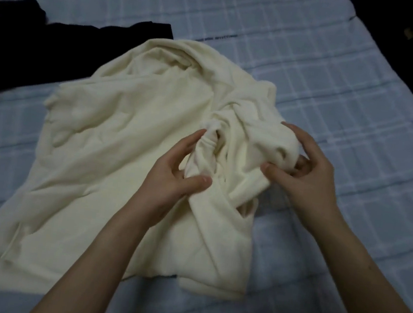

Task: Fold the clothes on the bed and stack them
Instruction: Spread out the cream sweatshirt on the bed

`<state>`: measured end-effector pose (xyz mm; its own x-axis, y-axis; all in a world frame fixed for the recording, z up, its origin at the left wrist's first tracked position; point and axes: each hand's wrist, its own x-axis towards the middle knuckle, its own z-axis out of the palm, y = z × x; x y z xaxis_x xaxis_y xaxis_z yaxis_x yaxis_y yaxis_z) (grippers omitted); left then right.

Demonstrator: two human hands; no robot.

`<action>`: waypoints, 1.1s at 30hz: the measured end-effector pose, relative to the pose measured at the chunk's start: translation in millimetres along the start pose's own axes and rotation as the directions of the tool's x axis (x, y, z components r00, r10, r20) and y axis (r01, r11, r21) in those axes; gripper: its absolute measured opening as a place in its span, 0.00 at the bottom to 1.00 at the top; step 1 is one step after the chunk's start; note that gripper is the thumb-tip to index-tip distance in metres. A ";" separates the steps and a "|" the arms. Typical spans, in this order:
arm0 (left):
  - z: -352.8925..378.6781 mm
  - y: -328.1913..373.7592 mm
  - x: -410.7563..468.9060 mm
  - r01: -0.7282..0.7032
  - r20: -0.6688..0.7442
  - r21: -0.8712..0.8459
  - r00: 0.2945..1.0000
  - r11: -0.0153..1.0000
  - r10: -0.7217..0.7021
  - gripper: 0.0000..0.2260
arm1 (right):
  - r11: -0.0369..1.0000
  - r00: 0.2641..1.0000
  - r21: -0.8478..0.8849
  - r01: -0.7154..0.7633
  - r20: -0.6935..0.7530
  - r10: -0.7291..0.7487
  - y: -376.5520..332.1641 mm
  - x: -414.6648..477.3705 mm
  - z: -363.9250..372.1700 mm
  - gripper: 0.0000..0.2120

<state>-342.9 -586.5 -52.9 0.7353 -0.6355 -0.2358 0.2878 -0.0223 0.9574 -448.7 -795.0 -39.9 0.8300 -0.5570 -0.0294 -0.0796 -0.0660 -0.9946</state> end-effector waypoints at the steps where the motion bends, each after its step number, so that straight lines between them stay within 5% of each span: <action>1: 9.0 3.9 -0.1 0.004 0.009 -0.001 1.000 1.000 -0.004 0.35 | 1.000 1.000 0.014 -0.008 -0.008 0.008 -7.5 1.3 -12.9 0.29; 5: 47.2 18.0 -1.4 -0.027 0.077 0.201 0.997 0.979 0.012 0.34 | 0.995 0.984 0.092 -0.030 -0.173 0.045 -44.8 29.3 -92.5 0.23; 8: 80.9 13.0 2.6 -0.139 0.222 0.609 0.975 0.781 0.001 0.32 | 0.985 0.968 -0.170 0.002 -0.247 -0.044 -63.6 63.0 -172.7 0.22; 11: 123.7 -3.1 6.1 -0.161 0.266 0.773 0.960 0.614 -0.084 0.32 | 0.837 0.988 -0.546 -0.033 -0.146 -0.057 -44.3 88.4 -226.1 0.24; 14: 161.6 -21.0 15.1 -0.168 0.138 0.835 0.986 0.524 0.096 0.30 | 0.659 0.996 -0.749 -0.066 -0.014 0.084 -2.8 89.8 -240.1 0.32; 16: 183.3 -36.8 31.9 -0.181 0.120 0.908 0.977 0.379 0.178 0.32 | 0.544 0.996 -0.837 0.054 0.081 0.026 26.4 75.8 -236.8 0.37; 19: 203.2 -72.8 58.1 -0.112 0.103 0.985 0.992 0.133 0.076 0.36 | 0.404 0.977 -0.889 0.215 0.192 -0.098 62.7 50.8 -224.9 0.38; 23: 199.8 -119.4 67.4 -0.081 0.082 0.996 0.996 -0.034 0.027 0.30 | 0.290 0.951 -0.932 0.217 0.270 0.154 98.6 46.0 -221.1 0.41; 25: 198.2 -121.5 68.1 -0.090 0.090 0.996 0.995 -0.006 0.046 0.26 | 0.234 0.957 -0.937 0.260 0.283 0.069 100.0 47.3 -222.2 0.40; 28: 201.4 -108.8 64.5 -0.079 0.070 0.967 0.996 0.243 0.046 0.22 | 0.153 0.906 -0.899 0.411 0.383 -0.181 87.5 38.4 -212.3 0.36; 30: 209.3 -94.6 54.4 -0.051 0.037 0.905 0.998 0.423 0.041 0.21 | 0.113 0.874 -0.874 0.473 0.450 -0.182 83.6 33.8 -206.1 0.33; 33: 226.1 -77.5 38.9 -0.068 0.061 0.881 0.998 0.468 0.031 0.21 | 0.188 0.898 -0.878 0.439 0.434 -0.071 72.4 45.0 -210.7 0.21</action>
<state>-475.3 -783.9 -98.6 0.7053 -0.6816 -0.1951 -0.4565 -0.6471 0.6106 -533.5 -999.3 -92.3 0.9906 -0.1367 0.0015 -0.1357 -0.9843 -0.1133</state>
